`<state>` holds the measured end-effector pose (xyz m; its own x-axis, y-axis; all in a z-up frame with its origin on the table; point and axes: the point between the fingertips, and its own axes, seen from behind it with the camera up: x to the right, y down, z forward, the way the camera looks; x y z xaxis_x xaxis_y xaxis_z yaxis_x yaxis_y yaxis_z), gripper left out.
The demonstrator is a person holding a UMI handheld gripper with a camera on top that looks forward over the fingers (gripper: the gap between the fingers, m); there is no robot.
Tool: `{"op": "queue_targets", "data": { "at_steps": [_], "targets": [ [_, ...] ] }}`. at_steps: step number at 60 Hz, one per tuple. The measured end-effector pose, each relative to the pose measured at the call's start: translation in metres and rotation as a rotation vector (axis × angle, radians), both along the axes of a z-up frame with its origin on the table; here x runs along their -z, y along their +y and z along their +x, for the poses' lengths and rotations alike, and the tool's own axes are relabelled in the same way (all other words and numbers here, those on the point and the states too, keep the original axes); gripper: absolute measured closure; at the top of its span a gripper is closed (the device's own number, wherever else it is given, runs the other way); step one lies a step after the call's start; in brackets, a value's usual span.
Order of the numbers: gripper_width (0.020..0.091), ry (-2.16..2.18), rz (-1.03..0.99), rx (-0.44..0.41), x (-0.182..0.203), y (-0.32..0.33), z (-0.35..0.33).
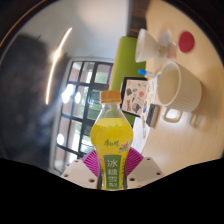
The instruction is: Pour water
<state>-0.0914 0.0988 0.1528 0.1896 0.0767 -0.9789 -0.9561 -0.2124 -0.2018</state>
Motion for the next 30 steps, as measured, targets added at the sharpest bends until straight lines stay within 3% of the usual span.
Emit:
{"op": "queue_targets", "data": {
  "at_steps": [11,30],
  "targets": [
    [0.0813,0.571,-0.009,-0.021,-0.011,0.027,0.042],
    [0.0803,0.849,-0.09,0.019,-0.004,0.028,0.059]
  ]
}}
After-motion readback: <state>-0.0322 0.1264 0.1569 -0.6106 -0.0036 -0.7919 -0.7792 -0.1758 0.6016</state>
